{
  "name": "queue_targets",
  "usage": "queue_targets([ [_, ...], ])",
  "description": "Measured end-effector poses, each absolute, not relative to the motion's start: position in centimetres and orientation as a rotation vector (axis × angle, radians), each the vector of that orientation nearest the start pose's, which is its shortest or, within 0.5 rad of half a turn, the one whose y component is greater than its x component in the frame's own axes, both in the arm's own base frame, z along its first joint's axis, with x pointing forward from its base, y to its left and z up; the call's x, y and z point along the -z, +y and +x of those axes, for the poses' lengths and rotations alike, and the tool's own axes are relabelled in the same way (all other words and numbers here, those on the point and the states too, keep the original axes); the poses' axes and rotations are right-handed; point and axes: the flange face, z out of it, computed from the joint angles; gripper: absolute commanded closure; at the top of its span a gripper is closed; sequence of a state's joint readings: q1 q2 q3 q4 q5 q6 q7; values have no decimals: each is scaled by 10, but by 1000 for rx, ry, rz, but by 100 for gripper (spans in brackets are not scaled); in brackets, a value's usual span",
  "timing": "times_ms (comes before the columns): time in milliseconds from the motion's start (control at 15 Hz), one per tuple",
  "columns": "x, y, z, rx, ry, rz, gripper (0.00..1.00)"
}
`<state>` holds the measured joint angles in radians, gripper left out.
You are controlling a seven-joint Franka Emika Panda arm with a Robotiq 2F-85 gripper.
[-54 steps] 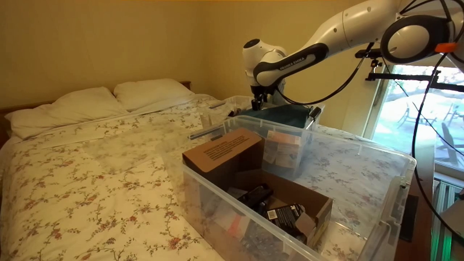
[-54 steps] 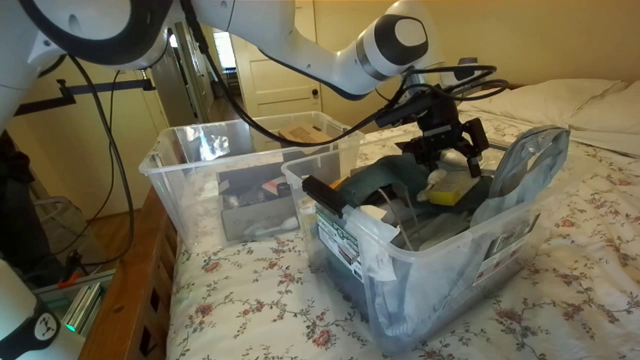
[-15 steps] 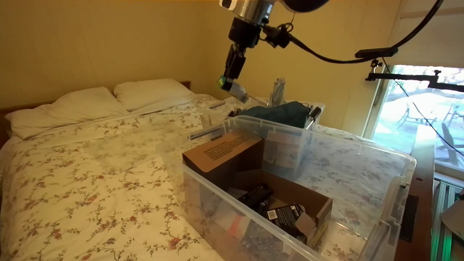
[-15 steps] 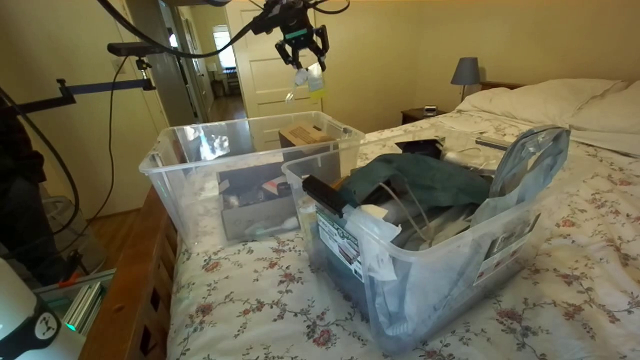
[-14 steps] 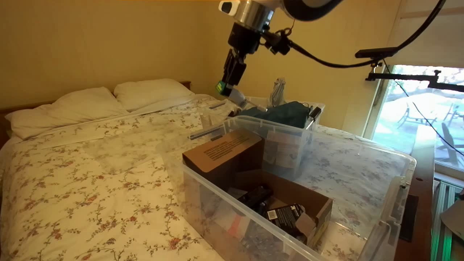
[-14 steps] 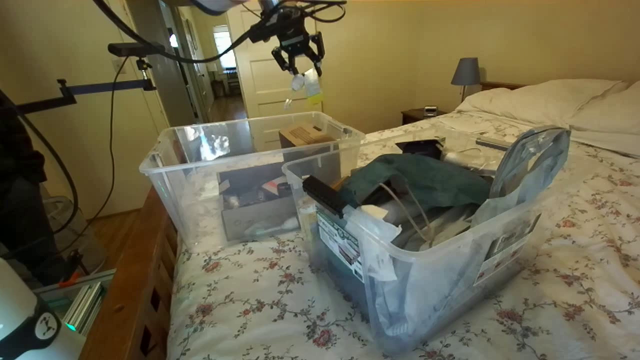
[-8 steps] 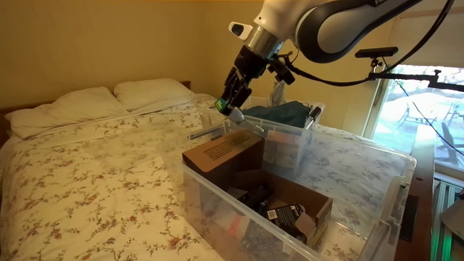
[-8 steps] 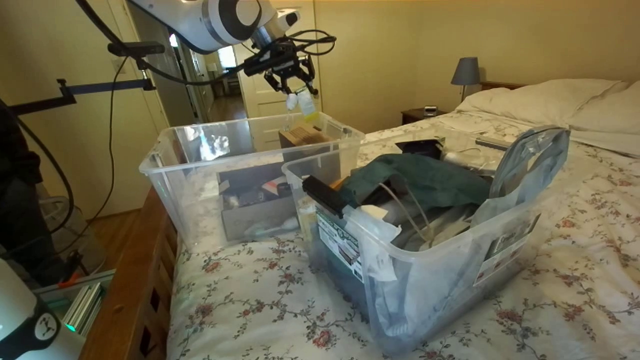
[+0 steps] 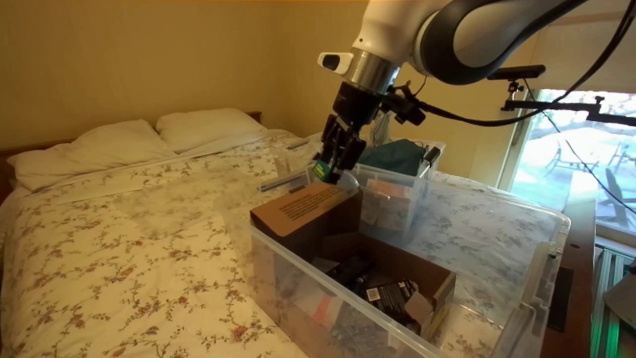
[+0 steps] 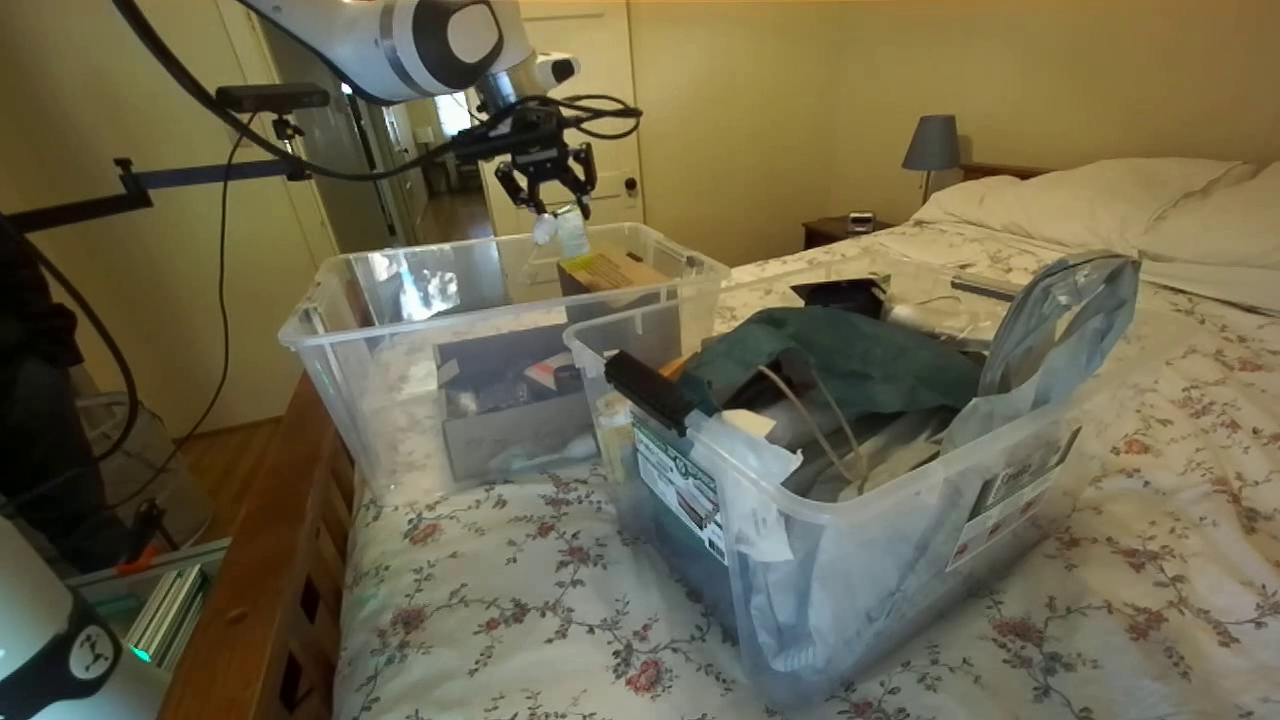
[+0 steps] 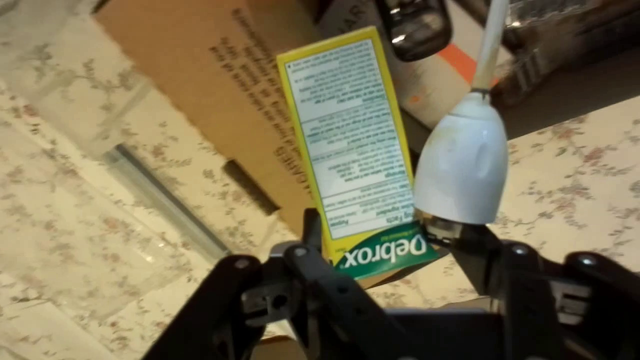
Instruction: Move the black object, white object and yellow box to the container on the left.
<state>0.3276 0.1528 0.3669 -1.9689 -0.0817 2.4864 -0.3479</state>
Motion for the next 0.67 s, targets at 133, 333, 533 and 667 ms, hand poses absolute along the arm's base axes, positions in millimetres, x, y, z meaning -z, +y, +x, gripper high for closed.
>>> queue_targets([
  [133,-427,400,450,479,-1539,-2554,59],
  [333,-406,396,425,503,-1513,-2521,59],
  [533,-367,370,429,601,-1441,-2542,59],
  [667,-339,350,441,637,-1395,-2563,59],
])
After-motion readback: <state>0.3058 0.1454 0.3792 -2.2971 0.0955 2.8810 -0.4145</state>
